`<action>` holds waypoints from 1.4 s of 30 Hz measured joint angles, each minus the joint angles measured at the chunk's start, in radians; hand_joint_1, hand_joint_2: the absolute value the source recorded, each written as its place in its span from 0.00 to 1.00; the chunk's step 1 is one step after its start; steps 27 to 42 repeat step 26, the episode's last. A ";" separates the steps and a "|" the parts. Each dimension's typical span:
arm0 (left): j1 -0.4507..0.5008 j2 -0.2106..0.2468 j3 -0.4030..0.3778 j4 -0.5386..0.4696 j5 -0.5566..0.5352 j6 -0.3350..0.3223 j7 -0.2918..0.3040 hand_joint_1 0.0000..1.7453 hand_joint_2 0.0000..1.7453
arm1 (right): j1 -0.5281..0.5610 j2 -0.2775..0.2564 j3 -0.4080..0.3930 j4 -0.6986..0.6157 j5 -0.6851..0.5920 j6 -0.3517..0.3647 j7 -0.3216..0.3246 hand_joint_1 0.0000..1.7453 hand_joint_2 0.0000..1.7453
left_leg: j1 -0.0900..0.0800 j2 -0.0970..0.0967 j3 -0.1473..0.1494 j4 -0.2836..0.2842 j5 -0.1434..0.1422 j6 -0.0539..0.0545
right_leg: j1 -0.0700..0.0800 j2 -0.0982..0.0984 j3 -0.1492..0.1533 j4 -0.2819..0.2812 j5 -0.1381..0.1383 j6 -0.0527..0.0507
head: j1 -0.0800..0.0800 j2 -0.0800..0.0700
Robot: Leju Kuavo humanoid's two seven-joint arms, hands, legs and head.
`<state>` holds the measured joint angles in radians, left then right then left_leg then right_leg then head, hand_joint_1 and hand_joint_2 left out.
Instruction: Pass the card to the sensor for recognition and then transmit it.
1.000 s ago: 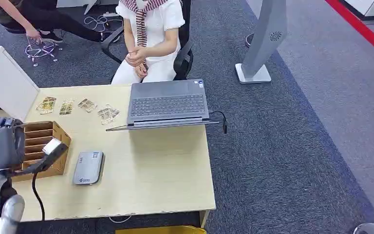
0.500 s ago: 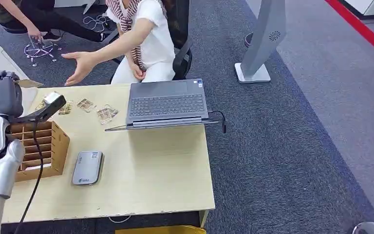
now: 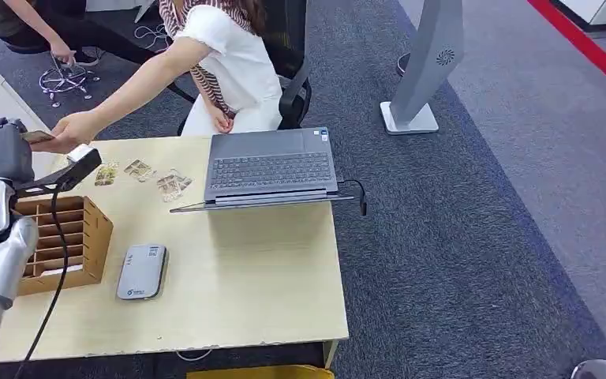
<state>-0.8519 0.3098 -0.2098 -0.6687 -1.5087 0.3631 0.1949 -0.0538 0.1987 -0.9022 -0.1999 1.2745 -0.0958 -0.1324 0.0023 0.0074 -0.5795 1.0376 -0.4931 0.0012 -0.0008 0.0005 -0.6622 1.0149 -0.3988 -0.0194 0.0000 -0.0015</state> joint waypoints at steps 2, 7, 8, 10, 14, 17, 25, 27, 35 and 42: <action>0.000 0.000 0.000 0.005 0.007 0.025 0.000 0.00 1.00 | 0.000 0.000 0.000 0.000 0.000 -0.002 0.002 0.00 0.00 | 0.000 0.000 0.000 0.000 0.000 0.000 | 0.000 0.000 0.000 0.000 0.000 0.000 | 0.000 0.000; 0.030 -0.001 0.000 0.001 0.057 0.056 -0.043 0.00 1.00 | 0.000 0.001 -0.001 0.000 -0.015 -0.006 0.002 0.00 0.00 | 0.000 0.000 0.000 0.000 0.000 0.000 | 0.000 0.000 0.000 0.000 0.000 0.000 | 0.000 0.000; 0.052 0.000 0.000 -0.016 0.067 0.070 -0.057 0.00 1.00 | 0.000 0.001 -0.002 0.000 -0.016 -0.006 0.002 0.00 0.00 | 0.000 0.001 0.000 0.000 0.000 0.000 | 0.000 0.000 0.000 0.000 0.000 0.000 | 0.000 0.000; 0.120 0.004 0.000 -0.082 0.101 0.107 -0.088 0.00 1.00 | 0.001 0.002 -0.004 0.000 -0.018 -0.007 0.004 0.00 0.00 | 0.000 0.001 0.000 0.000 0.000 0.000 | 0.000 0.001 0.000 0.000 0.000 0.000 | 0.000 0.000; 0.313 0.024 0.011 -0.303 0.248 0.152 -0.165 0.00 1.00 | 0.004 0.005 -0.017 0.000 -0.029 -0.009 0.008 0.00 0.00 | 0.000 0.004 0.000 -0.001 -0.001 -0.001 | 0.000 0.004 -0.001 0.000 -0.001 0.000 | 0.000 0.000; 0.490 0.037 0.047 -0.519 0.410 0.172 -0.254 0.00 1.00 | 0.009 0.008 -0.027 0.000 -0.045 -0.012 0.008 0.00 0.00 | 0.000 0.006 -0.001 -0.001 -0.003 0.000 | 0.000 0.005 -0.001 0.000 -0.002 -0.001 | 0.000 0.000; 1.075 -0.048 0.268 -1.132 1.012 0.122 -0.685 0.00 1.00 | 0.025 0.015 -0.077 0.000 -0.089 -0.018 -0.009 0.00 0.00 | 0.000 0.014 0.002 -0.001 -0.012 0.002 | 0.000 0.012 -0.001 0.000 -0.009 0.001 | -0.001 0.000; 1.125 -0.085 0.317 -1.193 1.081 0.069 -0.730 0.00 1.00 | 0.027 0.015 -0.081 -0.001 -0.089 -0.019 -0.013 0.00 0.00 | 0.000 0.013 0.002 -0.001 -0.012 0.002 | 0.000 0.011 -0.001 0.000 -0.010 0.002 | -0.001 0.000; 1.125 -0.085 0.317 -1.193 1.081 0.069 -0.730 0.00 1.00 | 0.027 0.015 -0.081 -0.001 -0.089 -0.019 -0.013 0.00 0.00 | 0.000 0.013 0.002 -0.001 -0.012 0.002 | 0.000 0.011 -0.001 0.000 -0.010 0.002 | -0.001 0.000; 1.125 -0.085 0.317 -1.193 1.081 0.069 -0.730 0.00 1.00 | 0.027 0.015 -0.081 -0.001 -0.089 -0.019 -0.013 0.00 0.00 | 0.000 0.013 0.002 -0.001 -0.012 0.002 | 0.000 0.011 -0.001 0.000 -0.010 0.002 | -0.001 0.000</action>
